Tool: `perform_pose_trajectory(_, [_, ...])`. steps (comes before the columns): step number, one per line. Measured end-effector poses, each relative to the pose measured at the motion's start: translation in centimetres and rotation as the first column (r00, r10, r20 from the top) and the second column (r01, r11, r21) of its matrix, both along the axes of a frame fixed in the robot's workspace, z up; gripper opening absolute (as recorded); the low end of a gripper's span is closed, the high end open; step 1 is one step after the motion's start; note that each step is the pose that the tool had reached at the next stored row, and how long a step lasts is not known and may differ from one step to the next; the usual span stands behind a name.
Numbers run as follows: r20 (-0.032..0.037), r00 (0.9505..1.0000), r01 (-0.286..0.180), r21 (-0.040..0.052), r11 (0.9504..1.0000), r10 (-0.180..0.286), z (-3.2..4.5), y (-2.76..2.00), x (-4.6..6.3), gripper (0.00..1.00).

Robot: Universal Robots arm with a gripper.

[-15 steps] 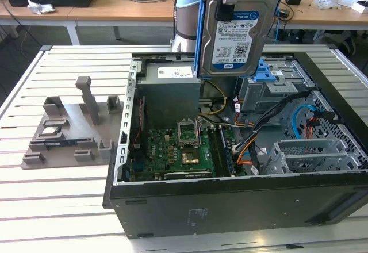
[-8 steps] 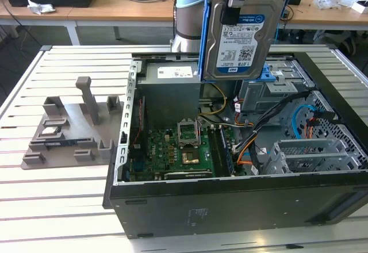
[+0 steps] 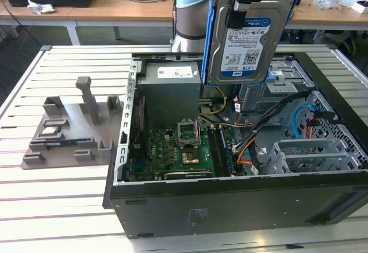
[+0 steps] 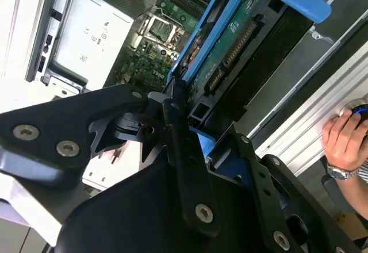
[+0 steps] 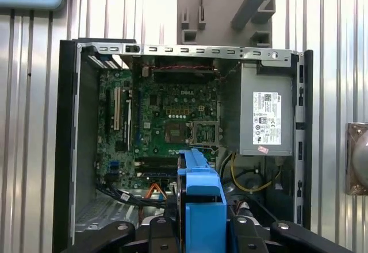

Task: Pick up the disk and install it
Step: 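Pick up the disk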

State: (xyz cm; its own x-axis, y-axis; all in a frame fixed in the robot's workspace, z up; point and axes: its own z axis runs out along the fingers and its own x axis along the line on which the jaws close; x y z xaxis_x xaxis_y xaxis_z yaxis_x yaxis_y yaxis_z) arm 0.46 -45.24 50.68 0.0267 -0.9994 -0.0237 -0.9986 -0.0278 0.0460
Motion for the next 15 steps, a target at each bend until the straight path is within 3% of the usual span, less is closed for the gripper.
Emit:
perform_pose_trajectory(4, [0.0000, 1.0000, 0.000, -0.0001, 1.0000, 0.000, 0.00, -0.54, 0.1, 0.37])
perform_pose_trajectory(15, [0.0000, 1.0000, 0.000, -0.0001, 1.0000, 0.000, 0.00, -2.75, 0.2, 0.37])
